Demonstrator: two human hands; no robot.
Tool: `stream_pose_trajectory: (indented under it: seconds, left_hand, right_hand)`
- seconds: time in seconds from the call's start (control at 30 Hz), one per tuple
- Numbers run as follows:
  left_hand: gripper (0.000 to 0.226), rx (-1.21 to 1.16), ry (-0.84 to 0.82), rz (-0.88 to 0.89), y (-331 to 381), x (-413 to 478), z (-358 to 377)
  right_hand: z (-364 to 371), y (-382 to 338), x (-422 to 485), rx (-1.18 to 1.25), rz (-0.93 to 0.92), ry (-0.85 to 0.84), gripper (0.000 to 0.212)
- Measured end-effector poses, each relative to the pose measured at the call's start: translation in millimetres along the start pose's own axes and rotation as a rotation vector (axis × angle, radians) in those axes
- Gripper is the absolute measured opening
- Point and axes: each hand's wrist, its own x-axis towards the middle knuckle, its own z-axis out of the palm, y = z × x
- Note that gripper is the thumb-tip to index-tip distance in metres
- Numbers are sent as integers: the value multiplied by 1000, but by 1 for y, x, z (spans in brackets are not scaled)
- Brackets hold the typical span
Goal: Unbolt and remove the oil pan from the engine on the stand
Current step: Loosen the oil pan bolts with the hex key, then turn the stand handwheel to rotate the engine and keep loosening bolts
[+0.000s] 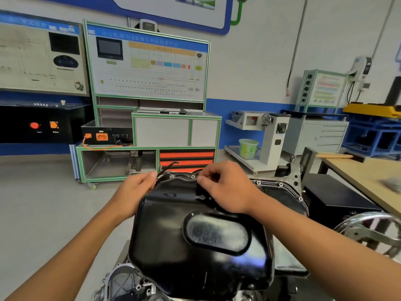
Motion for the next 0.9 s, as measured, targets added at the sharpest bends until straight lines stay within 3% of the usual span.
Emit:
stream_pose_trajectory:
  seconds: [0.17, 0.3, 0.57, 0.7, 0.77, 0.9]
  left_hand:
    - [46, 254, 17, 168, 59, 11, -4]
    - [39, 239, -145, 381, 118, 0, 37]
    - [39, 382, -410, 598, 180, -26, 189]
    - [42, 471, -444, 664, 196, -16, 233]
    - [43, 480, -452, 648, 198, -7, 246]
    - [46, 527, -452, 611, 183, 10, 257]
  right_hand:
    - [-18, 0, -19, 176, 37, 121, 22]
    - [-44, 24, -66, 317, 163, 362, 26]
    - [-103, 98, -179, -172, 453, 411, 9]
    - [-131, 149, -214, -433, 780, 358, 23]
    - [-131, 173, -229, -554, 959, 250, 36]
    - [-97, 209, -244, -455, 1074, -49, 52]
